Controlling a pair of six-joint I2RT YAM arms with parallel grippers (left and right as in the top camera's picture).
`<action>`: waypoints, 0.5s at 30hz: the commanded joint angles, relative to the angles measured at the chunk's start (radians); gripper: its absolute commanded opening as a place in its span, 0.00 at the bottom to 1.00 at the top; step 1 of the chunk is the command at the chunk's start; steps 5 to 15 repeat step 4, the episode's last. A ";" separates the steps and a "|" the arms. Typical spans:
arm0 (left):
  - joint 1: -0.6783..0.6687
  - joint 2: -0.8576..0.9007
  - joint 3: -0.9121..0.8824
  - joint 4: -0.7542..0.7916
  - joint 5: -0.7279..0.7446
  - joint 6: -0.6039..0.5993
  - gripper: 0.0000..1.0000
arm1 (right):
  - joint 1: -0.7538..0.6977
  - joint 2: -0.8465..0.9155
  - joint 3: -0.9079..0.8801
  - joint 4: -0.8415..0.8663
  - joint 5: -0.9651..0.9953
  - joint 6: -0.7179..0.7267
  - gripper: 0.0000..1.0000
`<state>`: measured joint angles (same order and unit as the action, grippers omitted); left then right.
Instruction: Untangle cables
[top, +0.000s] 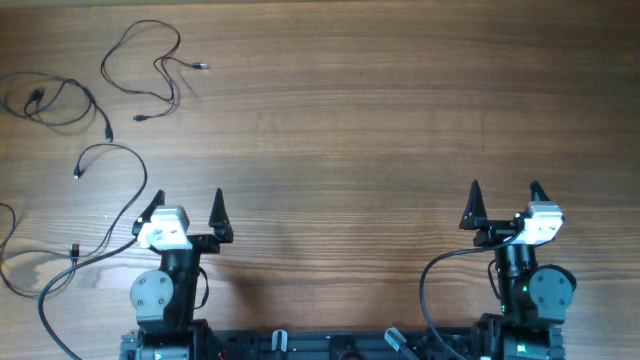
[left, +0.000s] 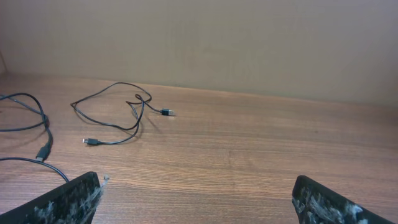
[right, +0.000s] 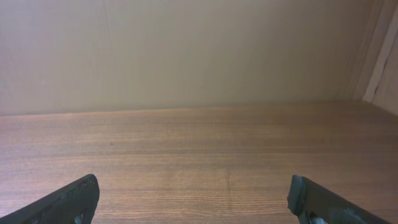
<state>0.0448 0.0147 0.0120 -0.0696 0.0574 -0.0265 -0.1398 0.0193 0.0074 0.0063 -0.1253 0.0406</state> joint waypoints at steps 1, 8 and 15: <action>-0.006 -0.004 -0.006 -0.002 0.008 0.019 1.00 | 0.004 -0.016 -0.002 -0.001 0.020 0.014 1.00; -0.006 -0.004 -0.006 -0.002 0.008 0.019 1.00 | 0.004 -0.016 -0.002 -0.001 0.020 0.014 1.00; -0.006 -0.004 -0.006 -0.002 0.008 0.019 1.00 | 0.004 -0.016 -0.002 -0.001 0.020 0.014 1.00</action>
